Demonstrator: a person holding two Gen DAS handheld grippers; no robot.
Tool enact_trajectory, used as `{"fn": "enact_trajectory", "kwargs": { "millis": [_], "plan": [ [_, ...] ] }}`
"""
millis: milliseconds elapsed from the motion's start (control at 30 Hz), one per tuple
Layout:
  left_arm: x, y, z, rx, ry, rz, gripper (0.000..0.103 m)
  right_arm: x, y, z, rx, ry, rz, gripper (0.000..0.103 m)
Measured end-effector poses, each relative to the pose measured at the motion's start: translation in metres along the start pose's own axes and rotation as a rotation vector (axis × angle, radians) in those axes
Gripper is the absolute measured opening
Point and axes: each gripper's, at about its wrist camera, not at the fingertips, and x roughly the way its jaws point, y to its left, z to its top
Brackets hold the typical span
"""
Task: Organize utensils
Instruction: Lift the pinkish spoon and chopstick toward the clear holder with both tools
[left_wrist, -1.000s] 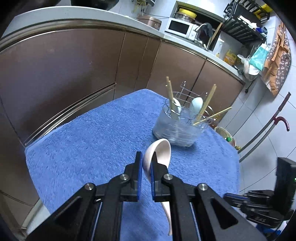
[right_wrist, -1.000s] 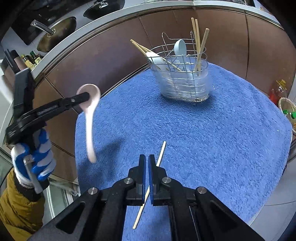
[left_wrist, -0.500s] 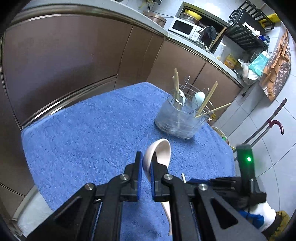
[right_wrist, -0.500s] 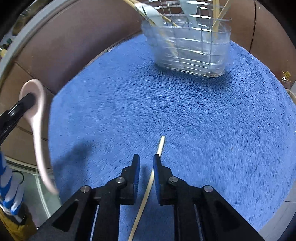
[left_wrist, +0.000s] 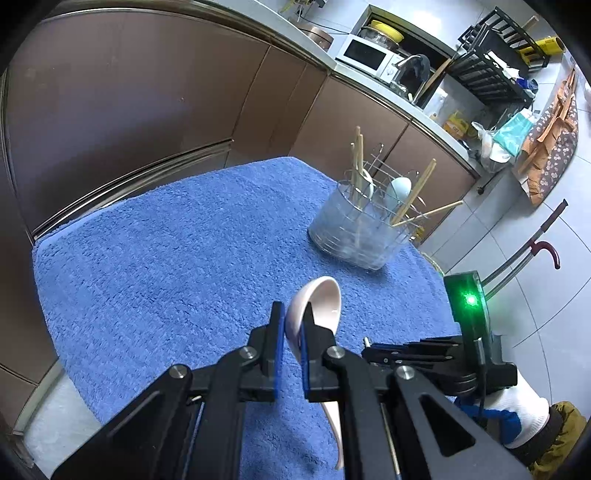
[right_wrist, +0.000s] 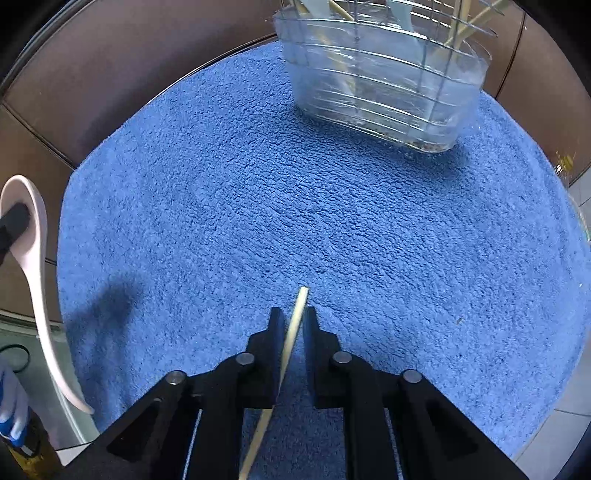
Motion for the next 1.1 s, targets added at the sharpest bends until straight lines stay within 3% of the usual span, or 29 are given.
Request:
{"fn": "enact_trajectory", "kwargs": {
  "millis": [233,767,1100],
  "plan": [
    [-0.014,-0.006,-0.003,0.017,-0.015,0.022,0.007,-0.027,-0.006,-0.019,-0.016,-0.088,0.036,0.006],
    [-0.056,-0.048,-0.015,0.063,-0.086,0.044,0.007,-0.152,-0.001,-0.098,-0.105,-0.474,0.174,0.006],
    [-0.057,-0.078,-0.012,0.112,-0.137,0.061,0.007,-0.186,-0.003,-0.098,-0.121,-0.633,0.186,0.006]
  ]
}}
